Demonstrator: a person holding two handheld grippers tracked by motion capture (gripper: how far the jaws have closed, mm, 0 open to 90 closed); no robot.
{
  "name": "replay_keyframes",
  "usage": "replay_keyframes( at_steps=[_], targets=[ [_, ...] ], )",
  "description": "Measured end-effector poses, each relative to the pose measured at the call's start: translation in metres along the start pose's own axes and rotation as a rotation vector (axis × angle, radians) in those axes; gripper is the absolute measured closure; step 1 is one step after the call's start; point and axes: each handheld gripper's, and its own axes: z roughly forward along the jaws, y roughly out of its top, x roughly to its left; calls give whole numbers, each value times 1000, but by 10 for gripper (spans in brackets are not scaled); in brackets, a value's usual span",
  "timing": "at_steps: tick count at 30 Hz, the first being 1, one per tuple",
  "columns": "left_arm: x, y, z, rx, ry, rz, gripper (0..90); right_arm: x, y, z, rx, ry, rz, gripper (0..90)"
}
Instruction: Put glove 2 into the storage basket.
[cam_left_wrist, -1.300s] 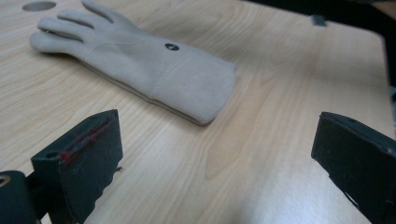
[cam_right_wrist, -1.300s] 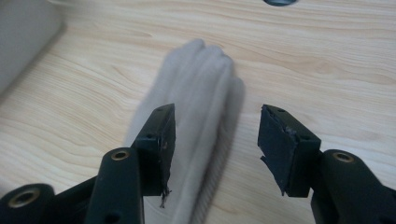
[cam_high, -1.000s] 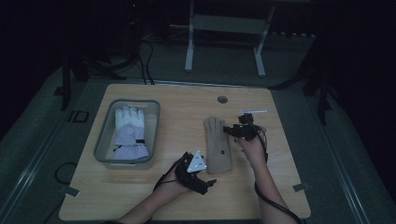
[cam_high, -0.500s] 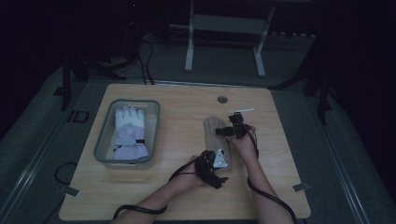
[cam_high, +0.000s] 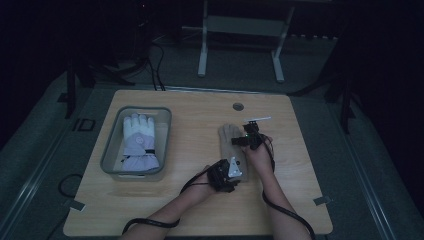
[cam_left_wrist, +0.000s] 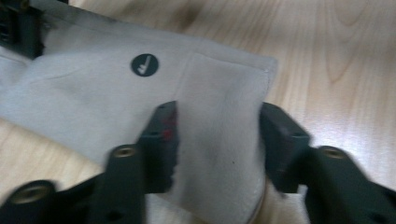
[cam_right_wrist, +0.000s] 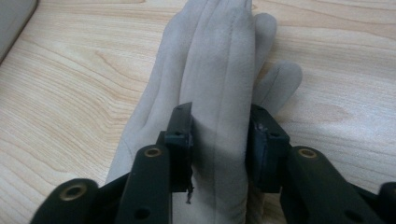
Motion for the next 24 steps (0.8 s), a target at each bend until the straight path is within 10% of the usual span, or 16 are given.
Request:
replay_keyframes(
  at_steps=[5, 24],
  targets=[
    [2, 2, -5, 5, 0, 0, 786, 1, 0, -3, -19, 9, 14, 699],
    [9, 14, -51, -12, 78, 14, 816, 28, 22, -35, -106, 59, -15, 705]
  ],
)
